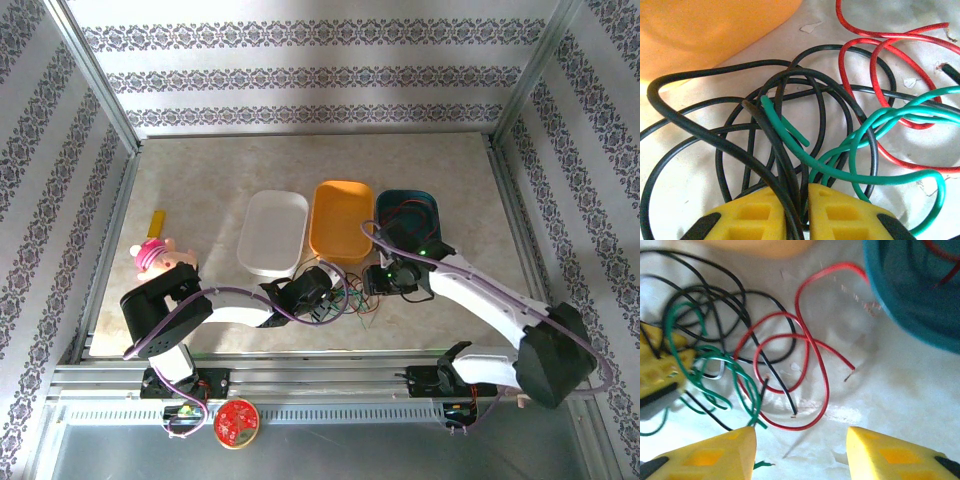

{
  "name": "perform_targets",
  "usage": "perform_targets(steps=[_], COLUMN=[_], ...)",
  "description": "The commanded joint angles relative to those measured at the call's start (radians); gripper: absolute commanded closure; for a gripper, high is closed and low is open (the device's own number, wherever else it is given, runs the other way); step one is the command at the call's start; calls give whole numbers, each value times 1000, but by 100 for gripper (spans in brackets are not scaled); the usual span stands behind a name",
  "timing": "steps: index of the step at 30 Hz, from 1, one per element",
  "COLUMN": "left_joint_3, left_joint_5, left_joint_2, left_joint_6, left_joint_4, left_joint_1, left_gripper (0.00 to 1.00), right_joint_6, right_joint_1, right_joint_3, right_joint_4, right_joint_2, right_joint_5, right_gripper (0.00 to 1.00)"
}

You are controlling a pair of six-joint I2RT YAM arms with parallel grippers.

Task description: Untangle the cables

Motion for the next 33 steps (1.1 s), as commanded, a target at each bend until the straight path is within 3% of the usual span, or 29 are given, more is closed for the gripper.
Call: perform_targets(steps=[1, 10, 15, 18, 27, 33], left_joint_3=[-4, -4, -8, -8, -8, -7], left_joint_5=[-8, -9, -11, -10, -1, 5], left_joint_2=[-17, -19, -25, -22, 0, 13], left_joint_6=[16, 15, 14, 15, 15, 13], left_joint_4=[-46, -54, -57, -59, -62, -62], left_joint_1=[-9, -9, -9, -9, -9, -9], left_gripper=[84, 84, 84, 84, 84, 84], right_joint_6=[22, 52, 85, 115, 167, 12], right_joint_1=[6, 62, 87, 87, 86, 71], right_joint_3=[-28, -75, -86, -89, 25, 191], right_joint_4=[1, 94, 86, 55, -34, 13], right_joint_2=[44, 221, 247, 171, -226, -389], right_joint_5=[27, 48, 122, 219, 535, 772], right_gripper=[54, 61, 90, 100, 100, 100])
